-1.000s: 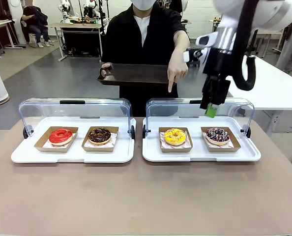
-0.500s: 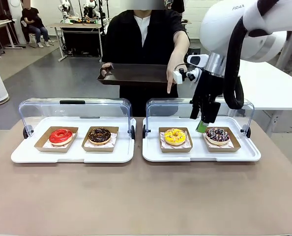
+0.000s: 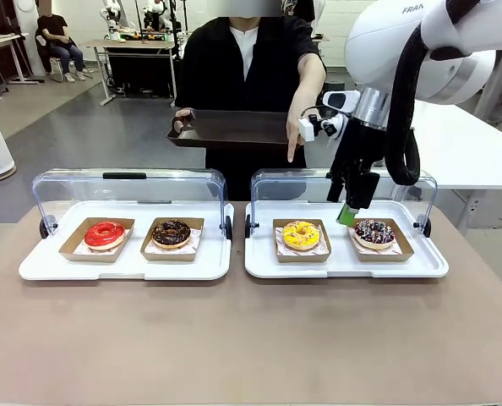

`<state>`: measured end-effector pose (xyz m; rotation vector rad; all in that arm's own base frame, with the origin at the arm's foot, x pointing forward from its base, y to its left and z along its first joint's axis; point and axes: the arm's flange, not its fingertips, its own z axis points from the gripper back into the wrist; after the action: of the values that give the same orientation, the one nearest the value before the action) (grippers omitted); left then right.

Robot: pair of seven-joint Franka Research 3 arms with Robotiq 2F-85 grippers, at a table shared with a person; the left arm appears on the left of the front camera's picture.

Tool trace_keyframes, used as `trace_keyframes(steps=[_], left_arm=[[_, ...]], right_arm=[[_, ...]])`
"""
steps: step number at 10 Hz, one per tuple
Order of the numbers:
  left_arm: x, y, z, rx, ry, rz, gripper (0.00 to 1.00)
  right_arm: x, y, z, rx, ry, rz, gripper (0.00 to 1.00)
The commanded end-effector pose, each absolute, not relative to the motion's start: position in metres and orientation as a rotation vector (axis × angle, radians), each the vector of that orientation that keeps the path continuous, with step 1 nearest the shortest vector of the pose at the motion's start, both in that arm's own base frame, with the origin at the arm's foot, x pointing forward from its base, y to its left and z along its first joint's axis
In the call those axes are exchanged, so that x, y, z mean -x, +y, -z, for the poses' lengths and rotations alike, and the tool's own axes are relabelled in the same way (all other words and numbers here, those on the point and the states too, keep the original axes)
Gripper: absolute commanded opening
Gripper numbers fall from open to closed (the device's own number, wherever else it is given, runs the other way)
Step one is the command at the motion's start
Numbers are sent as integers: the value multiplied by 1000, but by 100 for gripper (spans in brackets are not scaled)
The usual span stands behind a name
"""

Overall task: Provide the desired donut to the person.
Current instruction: Pick up and lift the Paper togo box containing the Donut pointed at by the person.

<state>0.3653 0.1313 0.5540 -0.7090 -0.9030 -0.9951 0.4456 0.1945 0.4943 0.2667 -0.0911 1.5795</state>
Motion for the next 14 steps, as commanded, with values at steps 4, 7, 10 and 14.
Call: trace_keyframes(steps=[4,7,10,14], left_arm=[[-365,131,-556,718,-911,993,100],[-365,131,-556,718,-911,993,100],[-365,131,-556,718,-911,993,100],[-365,131,-556,718,-911,993,100]], right_arm=[[-441,205,-485,-202,-79,-1540,100],[-449,246,-442,66,21,-1431,100],[-457,268,-408,35,28,-1509,100],[-465,275,-390,-13,-41,-1598,100]])
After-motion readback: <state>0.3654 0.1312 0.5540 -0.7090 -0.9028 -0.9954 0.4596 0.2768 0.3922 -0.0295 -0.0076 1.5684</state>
